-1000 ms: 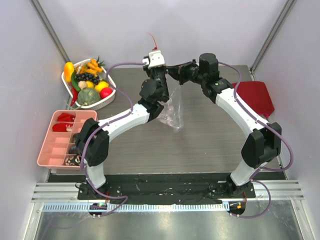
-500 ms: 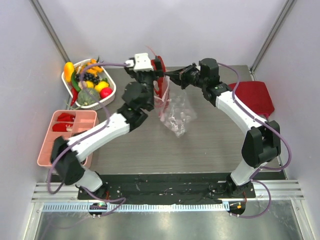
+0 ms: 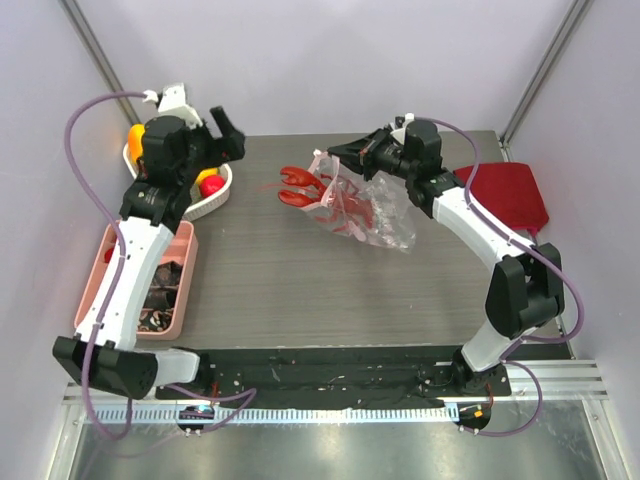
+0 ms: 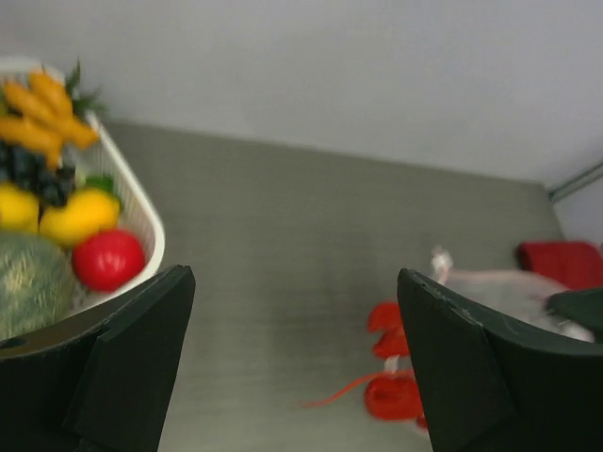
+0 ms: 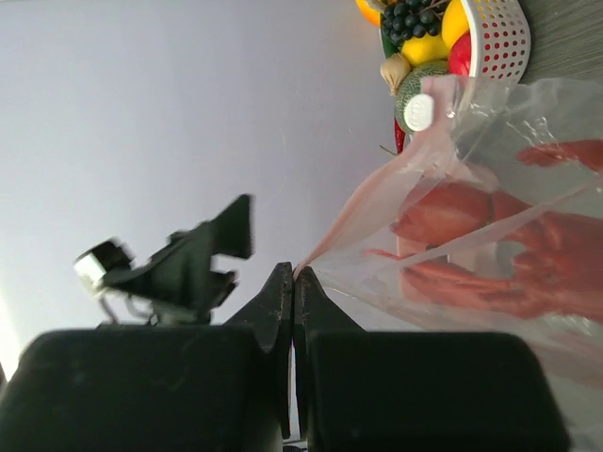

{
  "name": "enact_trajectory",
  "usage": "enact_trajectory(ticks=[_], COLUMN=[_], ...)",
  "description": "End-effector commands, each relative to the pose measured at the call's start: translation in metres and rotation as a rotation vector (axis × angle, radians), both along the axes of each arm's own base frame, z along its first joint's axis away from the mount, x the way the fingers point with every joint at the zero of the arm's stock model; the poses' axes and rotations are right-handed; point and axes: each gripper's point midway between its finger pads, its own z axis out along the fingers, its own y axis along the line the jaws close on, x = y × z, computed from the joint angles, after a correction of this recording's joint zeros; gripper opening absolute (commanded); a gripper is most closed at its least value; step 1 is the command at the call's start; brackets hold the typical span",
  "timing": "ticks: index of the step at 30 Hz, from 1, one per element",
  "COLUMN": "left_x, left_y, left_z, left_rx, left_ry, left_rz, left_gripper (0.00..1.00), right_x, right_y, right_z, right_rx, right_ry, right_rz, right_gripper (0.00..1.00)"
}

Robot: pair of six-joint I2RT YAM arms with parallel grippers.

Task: Place the food in the zip-top bag and seal the zipper
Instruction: Place the fake lobster in the zipper food storage bag, then adjust the zipper food storage bag at the center of the board.

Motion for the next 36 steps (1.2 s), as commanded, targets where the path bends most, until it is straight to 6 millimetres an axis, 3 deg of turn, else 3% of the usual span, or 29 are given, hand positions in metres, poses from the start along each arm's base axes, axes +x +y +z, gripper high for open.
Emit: enact_trajectory(ticks=[1, 4, 7, 9, 12, 14, 18, 21, 25, 26, 29, 32, 36], left_x=[-0.027, -0.032, -0.038, -0.034, -0.031, -0.032, -0.013, 0.002, 0.014, 0.015, 0.021, 0.020, 0.011], left_y=[-0.013, -0.013, -0.014, -0.005, -0.012, -0.025, -0.037, -0.033, -0.033, -0.031, -0.042, -0.062, -0.081], left_z=[-0.078, -0.097, -0.121, -0.144, -0.159, -0.157, -0.149, -0.164, -0.195, -0.215, -0.204, -0.171, -0.143], left_rx=[-0.179, -0.185, -0.260, -0.348, -0.429, -0.494, -0.657, -0.689, -0.789, -0.828, -0.928, -0.954, -0.990], left_ry=[0.304, 0.372, 0.429, 0.479, 0.497, 0.506, 0.454, 0.449, 0.524, 0.563, 0.491, 0.391, 0.335], left_rz=[-0.238, -0.270, -0.333, -0.295, -0.344, -0.428, -0.471, -0.421, -0.365, -0.335, -0.420, -0.574, -0.686], left_gripper=[0.95, 0.94, 0.79, 0.74, 0.69, 0.68, 0.65, 0.60, 0.55, 0.55, 0.52, 0.54, 0.57], right_x=[-0.025, -0.031, -0.036, -0.038, -0.040, -0.041, -0.041, -0.045, -0.051, -0.053, -0.055, -0.056, -0.061], right_y=[-0.003, -0.003, -0.002, -0.002, -0.001, -0.001, -0.001, 0.000, 0.002, 0.003, 0.004, 0.005, 0.012], right_z=[0.060, 0.070, 0.080, 0.085, 0.089, 0.091, 0.097, 0.099, 0.104, 0.106, 0.108, 0.109, 0.108], right_rx=[0.053, 0.063, 0.080, 0.081, 0.081, 0.084, 0.088, 0.092, 0.101, 0.103, 0.107, 0.110, 0.117], right_ry=[-0.205, -0.253, -0.302, -0.336, -0.357, -0.369, -0.388, -0.397, -0.423, -0.428, -0.434, -0.439, -0.441], right_rz=[0.046, 0.067, 0.089, 0.098, 0.107, 0.112, 0.121, 0.135, 0.156, 0.160, 0.172, 0.180, 0.201], right_gripper=[0.01, 0.01, 0.01, 0.01, 0.01, 0.01, 0.01, 0.01, 0.01, 0.01, 0.01, 0.01, 0.01])
